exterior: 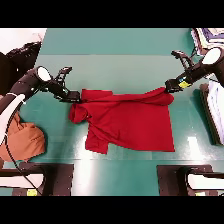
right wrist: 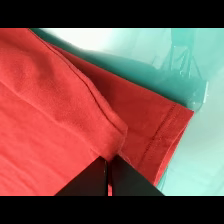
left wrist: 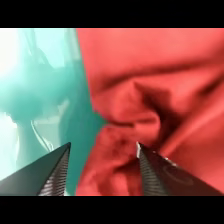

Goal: Fold the shirts.

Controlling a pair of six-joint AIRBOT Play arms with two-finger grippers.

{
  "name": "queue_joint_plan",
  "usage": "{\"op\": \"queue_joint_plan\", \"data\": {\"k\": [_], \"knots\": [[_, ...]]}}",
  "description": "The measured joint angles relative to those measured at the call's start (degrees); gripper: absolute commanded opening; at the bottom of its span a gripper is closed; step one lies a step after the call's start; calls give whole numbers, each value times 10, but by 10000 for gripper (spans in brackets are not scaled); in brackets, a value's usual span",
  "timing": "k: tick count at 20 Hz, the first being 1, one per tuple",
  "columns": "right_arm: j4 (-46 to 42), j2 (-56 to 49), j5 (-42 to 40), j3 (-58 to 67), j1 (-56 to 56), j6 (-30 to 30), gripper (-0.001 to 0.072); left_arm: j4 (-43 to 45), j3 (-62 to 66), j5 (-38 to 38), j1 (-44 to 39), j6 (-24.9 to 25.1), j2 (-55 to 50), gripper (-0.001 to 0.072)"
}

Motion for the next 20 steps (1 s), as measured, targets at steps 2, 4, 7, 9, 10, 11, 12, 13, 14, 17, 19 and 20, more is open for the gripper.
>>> {"op": "queue_joint_plan", "data": {"k": [2, 4, 7, 9, 10, 11, 12, 13, 14, 17, 19, 20], "knots": [[0, 0, 2, 0, 0, 0, 14, 0, 0, 5, 0, -3, -4, 207], [0, 0, 2, 0, 0, 0, 14, 0, 0, 7, 0, -5, -7, 26], [0, 0, 2, 0, 0, 0, 14, -1, 0, 9, 0, -19, -6, 25], [0, 10, 1, 0, -6, 0, 14, -2, 1, 9, 0, -33, 10, 25], [-1, 19, -1, 3, -11, 0, 14, 0, 4, 13, 0, -37, 25, 25], [-1, 31, -1, 10, -18, 0, 14, 3, 11, 21, 0, -41, 47, 25], [-1, 44, -1, 21, -27, 0, 14, 10, 21, 25, 0, -43, 71, 25], [-2, 60, -1, 37, -37, 0, 14, 19, 39, 31, 0, -45, 101, 26], [-1, 77, -2, 56, -47, 0, 14, 30, 60, 35, 0, -47, 131, 25], [-1, 134, -12, 130, -78, 0, 14, 58, 149, 47, 0, -49, 226, 26], [-1, 173, -22, 181, -96, 0, 14, 67, 214, 54, -1, -50, 280, 25], [-1, 192, -27, 206, -106, 0, 14, 71, 248, 60, -1, -50, 306, 26]]}}
